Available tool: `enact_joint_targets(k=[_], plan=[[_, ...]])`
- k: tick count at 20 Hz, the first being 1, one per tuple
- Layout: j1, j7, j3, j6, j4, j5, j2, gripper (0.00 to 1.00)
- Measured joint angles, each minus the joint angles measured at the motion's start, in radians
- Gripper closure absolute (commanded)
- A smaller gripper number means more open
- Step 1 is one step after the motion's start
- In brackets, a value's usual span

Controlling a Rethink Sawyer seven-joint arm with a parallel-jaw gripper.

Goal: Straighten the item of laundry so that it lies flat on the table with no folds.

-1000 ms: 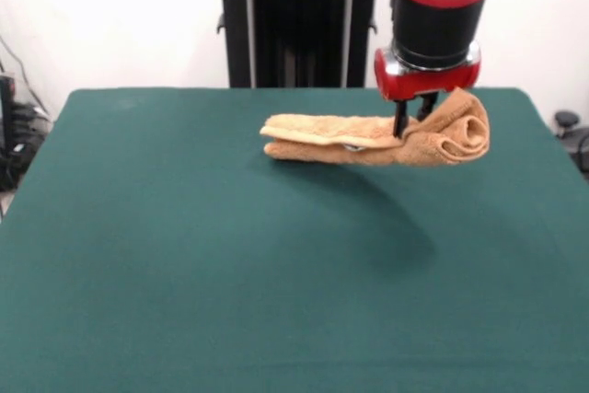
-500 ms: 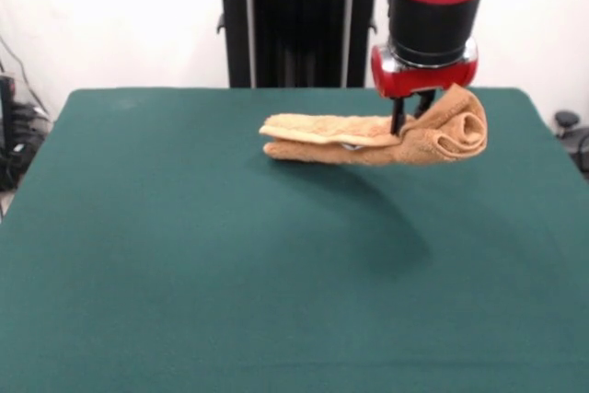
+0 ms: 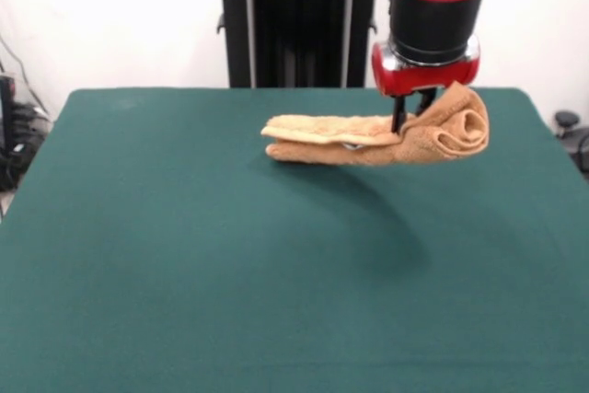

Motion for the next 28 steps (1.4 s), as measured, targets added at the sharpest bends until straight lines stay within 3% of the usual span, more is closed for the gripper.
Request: enact_joint_targets(k=[28], plan=[[0.017,0.0,-0.001,0.04,-0.025,0.012,0.0,1.0]])
